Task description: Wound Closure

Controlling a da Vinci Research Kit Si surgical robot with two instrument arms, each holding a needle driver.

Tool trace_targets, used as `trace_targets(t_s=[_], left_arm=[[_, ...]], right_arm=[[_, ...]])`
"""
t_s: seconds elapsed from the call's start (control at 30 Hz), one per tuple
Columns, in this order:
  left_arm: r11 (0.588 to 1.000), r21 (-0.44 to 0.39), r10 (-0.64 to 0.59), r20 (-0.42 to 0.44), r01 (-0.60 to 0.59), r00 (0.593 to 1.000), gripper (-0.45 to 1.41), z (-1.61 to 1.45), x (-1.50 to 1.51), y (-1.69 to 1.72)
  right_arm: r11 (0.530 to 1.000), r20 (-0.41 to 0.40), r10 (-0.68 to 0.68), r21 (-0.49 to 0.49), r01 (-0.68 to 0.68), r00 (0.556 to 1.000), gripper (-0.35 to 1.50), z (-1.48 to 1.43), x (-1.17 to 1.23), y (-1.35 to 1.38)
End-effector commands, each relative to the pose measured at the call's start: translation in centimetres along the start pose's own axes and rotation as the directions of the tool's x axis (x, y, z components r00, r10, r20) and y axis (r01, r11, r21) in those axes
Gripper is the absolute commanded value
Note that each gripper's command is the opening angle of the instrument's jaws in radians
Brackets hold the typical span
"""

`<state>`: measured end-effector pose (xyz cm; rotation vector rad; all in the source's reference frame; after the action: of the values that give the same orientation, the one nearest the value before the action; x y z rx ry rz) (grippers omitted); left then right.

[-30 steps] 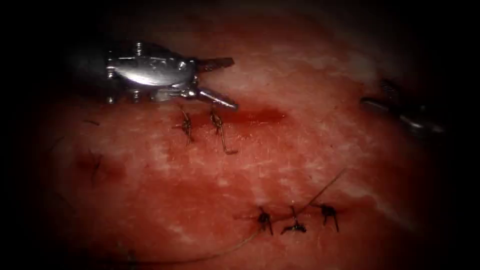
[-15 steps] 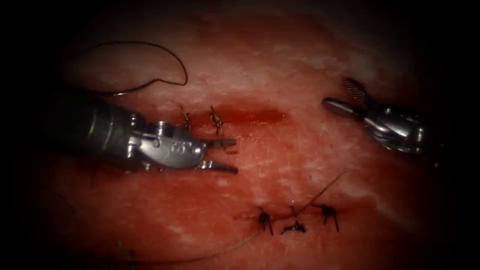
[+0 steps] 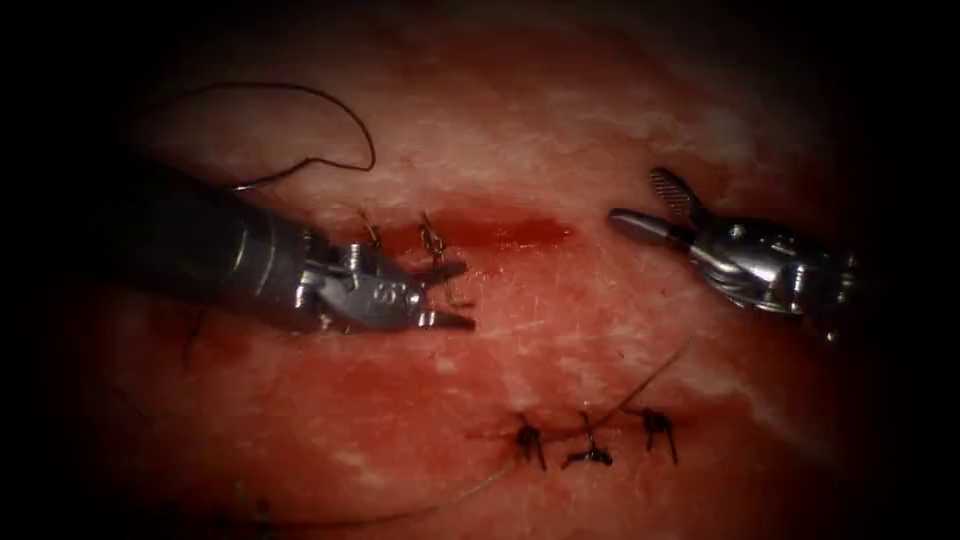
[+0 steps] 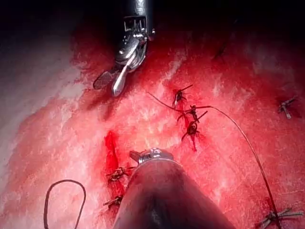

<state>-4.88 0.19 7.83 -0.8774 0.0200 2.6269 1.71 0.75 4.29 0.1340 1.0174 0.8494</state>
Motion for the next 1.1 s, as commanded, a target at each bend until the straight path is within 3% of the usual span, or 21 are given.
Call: trace_targets(t_s=[0.03,0.2,0.3,0.4,0.53,0.63,0.7,0.73,0.8,0.87,0.97,1.1], left_arm=[[1.000,-0.006,-0.002,0.002,0.002,1.000,0.12,0.08,-0.01,0.08],[1.000,-0.007,0.001,0.001,-0.001,1.000,0.01,0.14,0.02,0.11],[1.000,-0.011,0.020,0.014,-0.019,1.000,-0.45,0.17,0.04,0.12],[0.996,-0.022,0.083,0.030,-0.083,0.996,-0.45,0.15,0.02,0.14],[0.990,-0.028,0.141,0.023,-0.141,0.990,-0.45,0.07,0.01,0.15],[0.991,-0.025,0.134,0.007,-0.134,0.991,-0.45,-0.01,0.07,0.12],[0.991,-0.025,0.129,-0.001,-0.129,0.992,-0.45,-0.06,0.11,0.09],[0.992,-0.028,0.125,-0.007,-0.125,0.992,-0.45,-0.13,0.14,0.06],[0.992,-0.028,0.120,-0.015,-0.121,0.993,-0.45,-0.22,0.17,0.00],[0.993,-0.022,0.115,-0.016,-0.115,0.993,-0.45,-0.33,0.18,-0.08],[0.993,-0.023,0.118,-0.013,-0.118,0.993,-0.45,-0.41,0.16,-0.15],[0.992,-0.026,0.120,-0.016,-0.120,0.993,-0.45,-0.47,0.17,-0.19]], right_arm=[[1.000,0.002,0.001,0.002,-0.001,1.000,1.20,0.05,-0.07,-0.07],[1.000,0.001,0.001,0.001,-0.001,1.000,1.18,0.06,-0.08,-0.08],[1.000,0.003,0.001,-0.003,-0.001,1.000,1.16,0.08,-0.09,-0.10],[1.000,0.008,0.000,0.004,0.000,1.000,1.08,0.10,-0.10,-0.13],[0.999,0.012,-0.010,0.042,0.010,1.000,0.81,0.12,-0.13,-0.18],[0.984,0.000,-0.105,0.144,0.104,0.994,0.73,0.17,-0.16,-0.21],[0.949,-0.036,-0.214,0.231,0.216,0.976,0.71,0.23,-0.20,-0.23],[0.865,-0.107,-0.401,0.282,0.415,0.910,0.74,0.32,-0.23,-0.25],[0.770,-0.149,-0.540,0.310,0.557,0.829,0.83,0.45,-0.24,-0.27],[0.684,-0.184,-0.636,0.316,0.658,0.750,1.08,0.64,-0.22,-0.35],[0.618,-0.230,-0.694,0.294,0.729,0.682,1.16,0.87,-0.14,-0.56],[0.596,-0.232,-0.721,0.272,0.755,0.653,1.20,1.00,-0.11,-0.70]])
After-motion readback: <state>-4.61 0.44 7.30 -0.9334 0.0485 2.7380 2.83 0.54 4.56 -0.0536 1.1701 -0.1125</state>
